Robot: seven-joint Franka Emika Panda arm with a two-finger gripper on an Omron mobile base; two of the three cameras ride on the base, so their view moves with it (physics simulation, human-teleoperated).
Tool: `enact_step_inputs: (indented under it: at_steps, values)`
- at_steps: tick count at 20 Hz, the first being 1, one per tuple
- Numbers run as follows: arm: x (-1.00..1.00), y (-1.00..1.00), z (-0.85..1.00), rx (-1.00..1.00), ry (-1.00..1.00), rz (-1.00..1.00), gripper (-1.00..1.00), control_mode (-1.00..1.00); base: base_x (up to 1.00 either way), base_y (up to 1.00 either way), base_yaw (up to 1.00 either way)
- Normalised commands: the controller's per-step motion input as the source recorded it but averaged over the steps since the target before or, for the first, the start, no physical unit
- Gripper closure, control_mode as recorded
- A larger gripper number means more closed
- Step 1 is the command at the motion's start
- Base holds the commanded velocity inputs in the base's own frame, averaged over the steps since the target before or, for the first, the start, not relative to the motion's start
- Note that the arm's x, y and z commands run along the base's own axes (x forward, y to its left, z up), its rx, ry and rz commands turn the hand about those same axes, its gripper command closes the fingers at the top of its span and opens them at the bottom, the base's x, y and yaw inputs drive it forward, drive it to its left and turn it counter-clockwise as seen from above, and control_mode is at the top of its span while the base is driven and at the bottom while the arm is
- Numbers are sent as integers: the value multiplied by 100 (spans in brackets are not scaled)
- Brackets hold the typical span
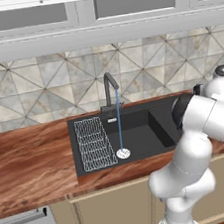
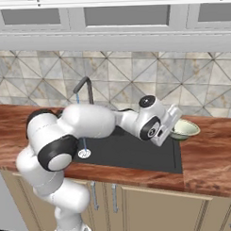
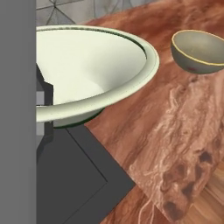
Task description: Rinse each bowl for a few seconds and place them down in the sink or on the counter.
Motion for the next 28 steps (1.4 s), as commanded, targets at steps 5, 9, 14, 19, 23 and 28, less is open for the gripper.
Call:
enact_step_inputs:
  at_steps: [5,9,14,19,23,28]
  values:
    - [4,-20,-13,0,2,0,100,-100,0,0,0]
    - [6,-15,-19,2,2,0,100,-100,0,0,0]
    - [1,-11,-22,5,1,1,100,-100,0,0,0]
    - [2,-12,-21,3,0,1,100,-100,0,0,0]
    - [3,-16,-21,3,0,2,100,-100,0,0,0]
    - [3,-15,-22,3,0,2,100,-100,0,0,0]
